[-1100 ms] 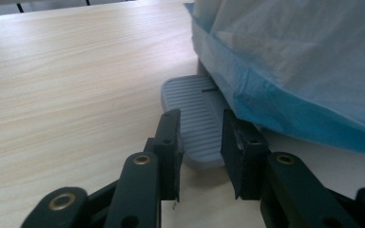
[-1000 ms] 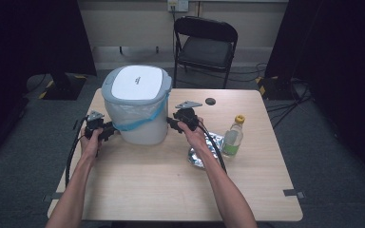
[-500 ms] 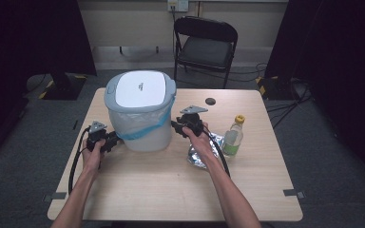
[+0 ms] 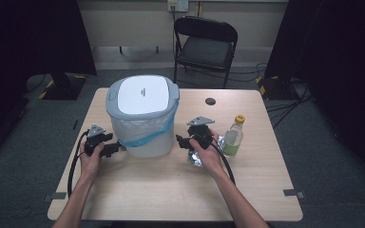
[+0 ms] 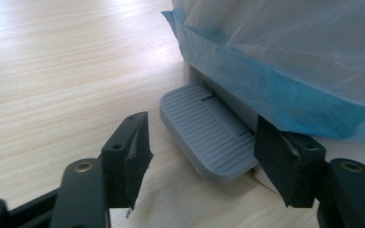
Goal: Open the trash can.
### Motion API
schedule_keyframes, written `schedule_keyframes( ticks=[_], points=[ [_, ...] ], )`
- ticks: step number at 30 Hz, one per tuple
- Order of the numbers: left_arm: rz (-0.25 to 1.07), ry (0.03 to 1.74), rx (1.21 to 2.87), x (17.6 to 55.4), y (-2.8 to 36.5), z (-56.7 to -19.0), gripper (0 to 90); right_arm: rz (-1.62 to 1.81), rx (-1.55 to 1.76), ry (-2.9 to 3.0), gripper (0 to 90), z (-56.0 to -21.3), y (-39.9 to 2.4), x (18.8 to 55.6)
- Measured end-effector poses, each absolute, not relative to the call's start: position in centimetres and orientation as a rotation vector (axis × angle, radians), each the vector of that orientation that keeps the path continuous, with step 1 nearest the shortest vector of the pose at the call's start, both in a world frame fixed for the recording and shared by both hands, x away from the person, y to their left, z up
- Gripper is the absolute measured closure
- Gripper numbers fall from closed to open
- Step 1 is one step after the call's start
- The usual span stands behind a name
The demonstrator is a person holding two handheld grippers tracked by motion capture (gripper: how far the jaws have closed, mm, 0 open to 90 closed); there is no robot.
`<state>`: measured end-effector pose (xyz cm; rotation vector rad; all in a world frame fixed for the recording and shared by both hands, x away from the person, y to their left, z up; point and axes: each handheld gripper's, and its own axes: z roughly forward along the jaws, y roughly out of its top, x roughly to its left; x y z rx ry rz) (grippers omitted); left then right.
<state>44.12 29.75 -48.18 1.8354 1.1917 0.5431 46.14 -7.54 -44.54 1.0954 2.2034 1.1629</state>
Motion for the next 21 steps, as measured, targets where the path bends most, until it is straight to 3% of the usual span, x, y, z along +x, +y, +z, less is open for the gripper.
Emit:
schedule_keyframes(
  ticks=[4,8,15,20,21],
  points=[
    [0.530,1.185,1.844,43.7,29.0,-48.1,47.6,1.178,1.075,2.240,23.5,-45.5,-7.2,44.8],
    [0.524,1.169,1.866,42.9,27.9,-48.3,49.7,1.191,1.073,2.246,22.4,-45.5,-6.9,44.5],
    [0.518,1.154,1.907,41.7,26.5,-48.1,44.6,1.206,1.110,2.217,22.4,-45.7,-8.2,44.8],
    [0.496,1.127,1.919,41.2,25.9,-48.1,42.4,1.191,1.136,2.170,37.4,-45.7,-8.3,45.8],
    [0.434,1.067,1.939,40.9,25.5,-48.0,40.0,1.179,1.127,2.170,37.6,-45.7,-8.2,46.0]
  ],
)
